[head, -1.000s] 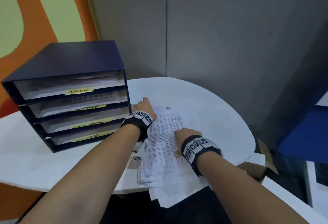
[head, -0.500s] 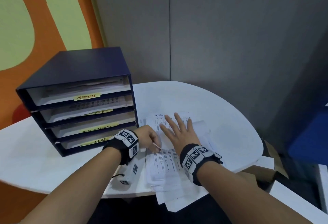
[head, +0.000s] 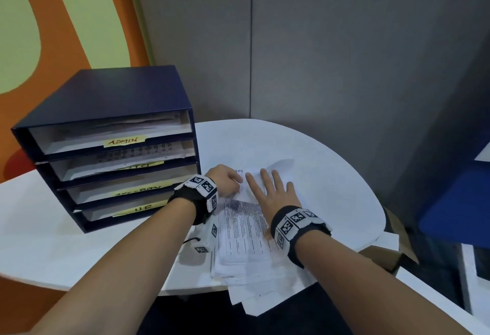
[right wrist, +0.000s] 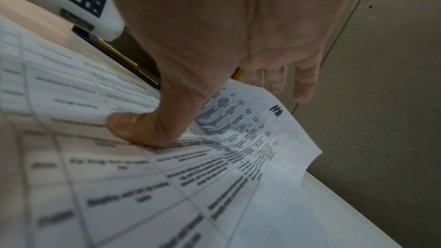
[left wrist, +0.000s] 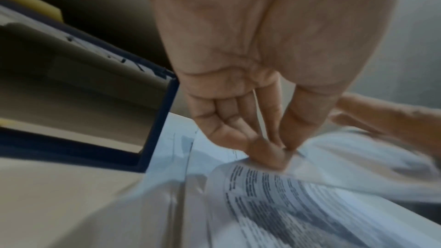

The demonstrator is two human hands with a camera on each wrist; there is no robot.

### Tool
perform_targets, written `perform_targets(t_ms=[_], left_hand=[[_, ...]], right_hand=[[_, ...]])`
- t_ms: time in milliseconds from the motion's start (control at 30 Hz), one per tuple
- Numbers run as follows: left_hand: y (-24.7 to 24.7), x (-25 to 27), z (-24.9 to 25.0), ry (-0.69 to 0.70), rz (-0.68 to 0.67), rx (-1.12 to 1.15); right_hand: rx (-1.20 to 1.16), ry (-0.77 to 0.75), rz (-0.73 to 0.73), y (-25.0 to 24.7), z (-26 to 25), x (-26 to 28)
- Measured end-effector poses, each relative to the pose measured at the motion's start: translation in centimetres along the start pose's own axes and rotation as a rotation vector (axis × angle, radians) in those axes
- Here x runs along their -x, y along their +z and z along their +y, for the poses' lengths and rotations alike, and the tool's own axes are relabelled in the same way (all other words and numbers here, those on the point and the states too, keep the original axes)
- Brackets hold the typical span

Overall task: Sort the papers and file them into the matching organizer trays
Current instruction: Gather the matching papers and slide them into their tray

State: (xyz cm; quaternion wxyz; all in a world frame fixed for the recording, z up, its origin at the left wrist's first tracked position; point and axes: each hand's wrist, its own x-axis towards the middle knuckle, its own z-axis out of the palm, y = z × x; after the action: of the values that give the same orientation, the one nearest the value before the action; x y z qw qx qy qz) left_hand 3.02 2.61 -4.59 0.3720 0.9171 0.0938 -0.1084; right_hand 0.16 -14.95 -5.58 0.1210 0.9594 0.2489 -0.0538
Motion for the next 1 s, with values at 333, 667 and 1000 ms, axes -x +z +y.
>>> perform_targets(t_ms=[333,667,1000], left_hand=[[-0.2,-0.4,-0.4,0.078,-0.125,-0.12],[0.5,-2.6,0.9,-0.118,0.132,-0.451],[0.1,-2.5,0.7,0.069,0.402,-0.412]], right_hand=[[0.087,-0.064,-0.029,-0.5,0.1,0.3],[0.04,-0.075,0.03,-0.6,0.0,0.9],[0.036,-0.069,0.037,0.1,0.1,1.1]])
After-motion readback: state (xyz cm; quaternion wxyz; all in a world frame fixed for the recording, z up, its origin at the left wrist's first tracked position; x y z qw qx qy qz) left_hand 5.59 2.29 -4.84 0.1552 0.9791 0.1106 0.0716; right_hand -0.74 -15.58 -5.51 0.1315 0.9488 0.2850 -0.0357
